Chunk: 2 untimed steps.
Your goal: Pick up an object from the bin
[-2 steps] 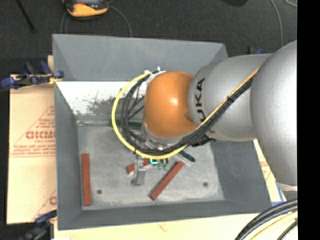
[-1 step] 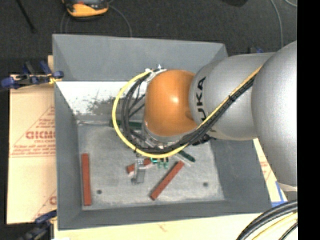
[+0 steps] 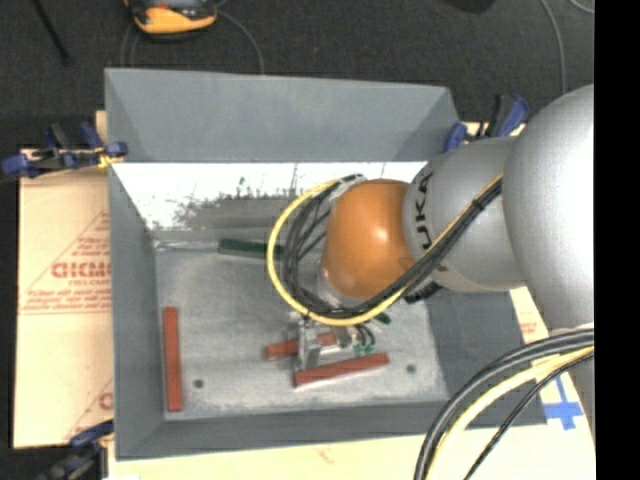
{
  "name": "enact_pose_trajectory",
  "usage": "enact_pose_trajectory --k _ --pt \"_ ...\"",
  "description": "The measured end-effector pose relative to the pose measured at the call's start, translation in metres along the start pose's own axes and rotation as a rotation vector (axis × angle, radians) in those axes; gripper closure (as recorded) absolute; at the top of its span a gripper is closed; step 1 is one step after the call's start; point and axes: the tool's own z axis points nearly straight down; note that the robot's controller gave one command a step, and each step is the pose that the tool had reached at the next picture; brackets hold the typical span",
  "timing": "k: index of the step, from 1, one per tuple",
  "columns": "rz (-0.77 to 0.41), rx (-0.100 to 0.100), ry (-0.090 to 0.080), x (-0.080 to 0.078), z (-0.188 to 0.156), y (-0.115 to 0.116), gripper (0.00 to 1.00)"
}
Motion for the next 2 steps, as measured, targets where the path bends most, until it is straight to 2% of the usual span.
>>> enact_pose_trajectory --k 1,2 --pt "0.001 -0.001 0.000 0.000 0.000 0.000 1.00" --pt "-0.071 0.000 -0.007 -0.033 -0.168 0.027 1.00"
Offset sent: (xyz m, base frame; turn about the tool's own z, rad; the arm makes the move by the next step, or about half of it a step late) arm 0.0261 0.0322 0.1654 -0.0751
